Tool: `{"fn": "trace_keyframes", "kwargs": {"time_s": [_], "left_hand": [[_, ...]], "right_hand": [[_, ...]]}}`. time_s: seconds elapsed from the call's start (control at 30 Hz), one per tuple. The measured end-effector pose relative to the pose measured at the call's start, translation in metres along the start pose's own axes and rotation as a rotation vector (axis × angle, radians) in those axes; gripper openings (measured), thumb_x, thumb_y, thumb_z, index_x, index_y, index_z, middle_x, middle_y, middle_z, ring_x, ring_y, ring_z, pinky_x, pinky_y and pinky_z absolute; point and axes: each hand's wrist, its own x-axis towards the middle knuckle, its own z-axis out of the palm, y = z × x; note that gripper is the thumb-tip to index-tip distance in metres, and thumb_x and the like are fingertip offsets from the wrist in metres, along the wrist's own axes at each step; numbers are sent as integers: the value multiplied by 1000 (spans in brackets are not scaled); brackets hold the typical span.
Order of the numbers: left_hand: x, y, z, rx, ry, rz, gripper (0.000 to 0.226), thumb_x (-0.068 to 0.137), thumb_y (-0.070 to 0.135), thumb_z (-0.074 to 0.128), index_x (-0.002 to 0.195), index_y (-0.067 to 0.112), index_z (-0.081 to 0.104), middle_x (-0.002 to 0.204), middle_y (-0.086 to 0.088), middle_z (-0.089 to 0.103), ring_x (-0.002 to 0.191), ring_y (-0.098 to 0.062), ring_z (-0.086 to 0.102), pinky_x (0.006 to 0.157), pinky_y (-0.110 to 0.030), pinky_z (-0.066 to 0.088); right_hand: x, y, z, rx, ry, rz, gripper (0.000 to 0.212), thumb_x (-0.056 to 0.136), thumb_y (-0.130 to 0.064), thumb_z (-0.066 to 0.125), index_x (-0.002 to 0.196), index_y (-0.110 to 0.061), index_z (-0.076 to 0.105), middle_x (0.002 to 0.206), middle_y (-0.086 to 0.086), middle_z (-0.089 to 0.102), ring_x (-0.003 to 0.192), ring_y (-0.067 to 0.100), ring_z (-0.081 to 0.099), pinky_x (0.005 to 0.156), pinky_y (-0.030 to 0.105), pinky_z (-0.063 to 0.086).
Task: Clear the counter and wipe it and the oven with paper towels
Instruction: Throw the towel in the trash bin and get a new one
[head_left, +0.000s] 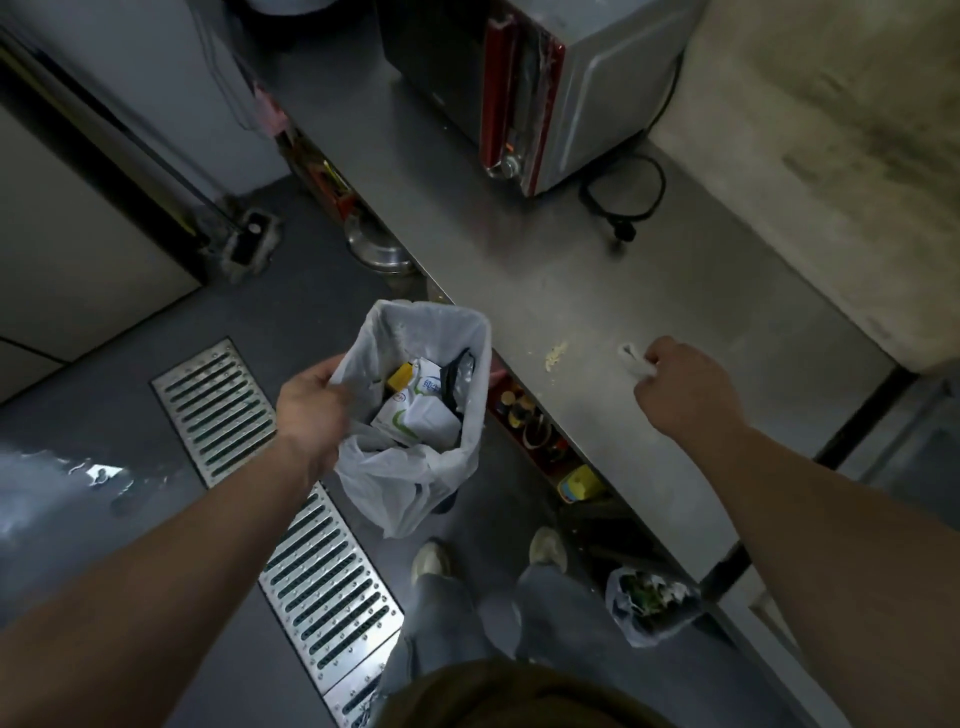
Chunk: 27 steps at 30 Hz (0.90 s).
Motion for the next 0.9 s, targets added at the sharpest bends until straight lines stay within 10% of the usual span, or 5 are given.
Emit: {"fn": "trace_keyframes", "kwargs": {"time_s": [0.47, 0.7, 0.9], "left_hand": [[17, -100, 83, 214, 558, -48, 25, 95, 20, 52, 109, 25, 71, 90, 6, 71, 84, -17, 65, 67, -24, 45], [36, -146, 124, 76, 573, -155, 24, 94, 19, 59, 111, 30, 72, 89, 9, 72, 82, -12, 67, 55, -14, 46], [52, -173, 165, -96, 488, -188, 33, 91, 12, 59, 94, 40, 75, 88, 6, 76, 85, -20, 73, 73, -35, 61]], "right_hand": [[146, 21, 43, 101, -7, -190, 12, 88, -23, 59, 94, -13, 54, 84, 9, 51, 78, 35, 55, 64, 31, 32], [200, 31, 69, 84, 46, -238, 20, 90, -26, 58, 101, -10, 58, 99, 18, 62, 91, 39, 58, 73, 39, 42], [205, 29, 103, 81, 84, -258, 19, 84, -19, 58, 101, -12, 56, 102, 15, 59, 90, 38, 57, 70, 35, 36]]}}
